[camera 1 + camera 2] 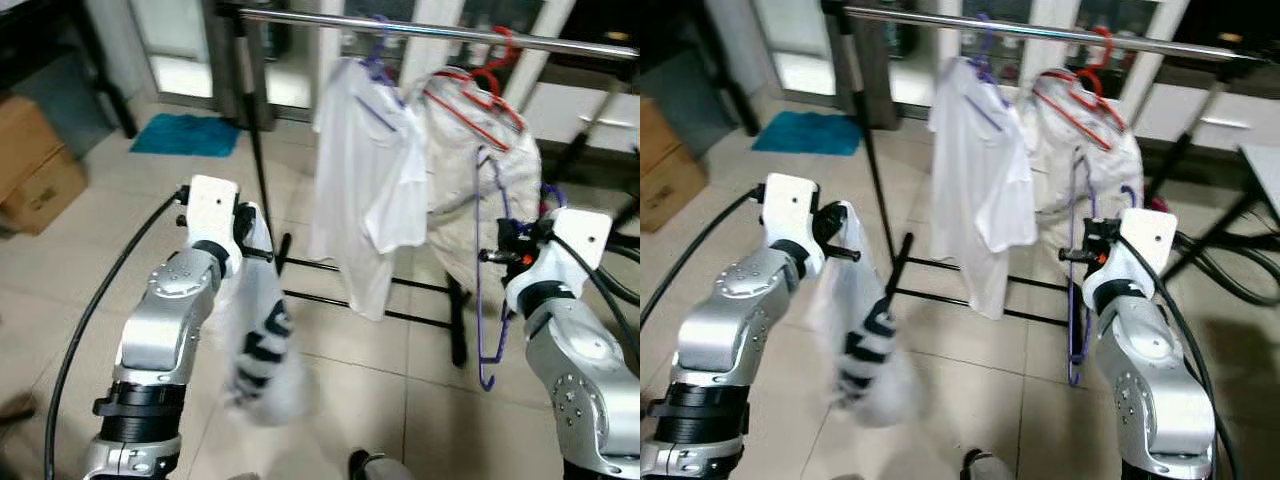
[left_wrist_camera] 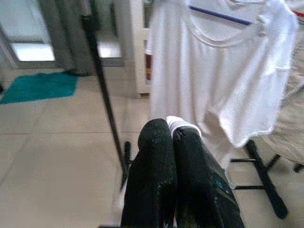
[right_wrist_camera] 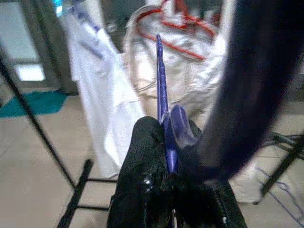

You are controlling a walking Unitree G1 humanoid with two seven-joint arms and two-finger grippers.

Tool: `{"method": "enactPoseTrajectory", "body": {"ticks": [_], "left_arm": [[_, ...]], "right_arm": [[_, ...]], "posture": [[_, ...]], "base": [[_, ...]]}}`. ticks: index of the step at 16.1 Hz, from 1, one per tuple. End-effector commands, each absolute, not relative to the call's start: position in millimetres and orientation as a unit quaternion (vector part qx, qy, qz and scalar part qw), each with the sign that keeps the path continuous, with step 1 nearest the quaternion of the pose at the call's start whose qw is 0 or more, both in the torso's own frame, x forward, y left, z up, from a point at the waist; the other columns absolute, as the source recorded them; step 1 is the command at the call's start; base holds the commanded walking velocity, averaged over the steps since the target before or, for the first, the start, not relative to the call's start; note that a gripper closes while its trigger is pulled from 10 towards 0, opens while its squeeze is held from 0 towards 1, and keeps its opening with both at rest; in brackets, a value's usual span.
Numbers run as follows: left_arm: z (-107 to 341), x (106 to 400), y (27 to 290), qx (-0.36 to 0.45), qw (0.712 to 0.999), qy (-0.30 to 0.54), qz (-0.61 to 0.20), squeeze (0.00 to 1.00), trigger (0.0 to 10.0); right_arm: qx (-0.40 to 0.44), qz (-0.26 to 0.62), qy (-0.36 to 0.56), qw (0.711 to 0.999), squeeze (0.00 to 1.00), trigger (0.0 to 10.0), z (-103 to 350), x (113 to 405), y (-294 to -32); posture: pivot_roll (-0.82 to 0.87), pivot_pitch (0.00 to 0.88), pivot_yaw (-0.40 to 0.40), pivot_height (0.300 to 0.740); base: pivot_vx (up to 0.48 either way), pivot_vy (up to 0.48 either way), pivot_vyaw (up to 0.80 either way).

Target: Hang hanger

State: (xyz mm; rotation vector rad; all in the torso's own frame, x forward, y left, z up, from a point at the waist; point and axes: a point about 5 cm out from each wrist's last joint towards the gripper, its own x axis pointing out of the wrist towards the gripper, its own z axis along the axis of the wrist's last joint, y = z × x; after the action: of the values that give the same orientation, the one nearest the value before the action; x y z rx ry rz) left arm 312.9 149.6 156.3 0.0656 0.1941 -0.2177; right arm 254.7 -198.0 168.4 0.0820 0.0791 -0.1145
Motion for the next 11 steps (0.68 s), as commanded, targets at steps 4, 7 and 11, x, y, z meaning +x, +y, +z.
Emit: {"method": "enactPoseTrajectory", "body": {"ticks": [4, 7, 11], "left_arm": [[159.1, 311.2, 146.9, 0.036, 0.988, 0.081, -0.128, 0.00, 10.0], [163.9, 316.7, 139.5, 0.036, 0.988, 0.077, -0.128, 0.00, 10.0], [153.9, 310.6, 145.0, 0.040, 0.988, 0.092, -0.116, 0.00, 10.0]], "right_arm": [[0.056, -0.040, 0.041, 0.997, 0.00, 10.0, 170.7, 251.5, -193.6], [0.063, -0.054, 0.045, 0.995, 0.00, 10.0, 169.9, 253.7, -189.4], [0.035, -0.029, 0.050, 0.998, 0.00, 10.0, 168.7, 257.4, -184.3]], "posture": [[0.00, 0.000, 0.054, 0.740], [0.03, 0.000, 0.034, 0.740], [0.02, 0.000, 0.031, 0.740]], "base": [[0.000, 0.000, -0.80], [0.000, 0.000, -0.80], [0.000, 0.000, -0.80]]}}
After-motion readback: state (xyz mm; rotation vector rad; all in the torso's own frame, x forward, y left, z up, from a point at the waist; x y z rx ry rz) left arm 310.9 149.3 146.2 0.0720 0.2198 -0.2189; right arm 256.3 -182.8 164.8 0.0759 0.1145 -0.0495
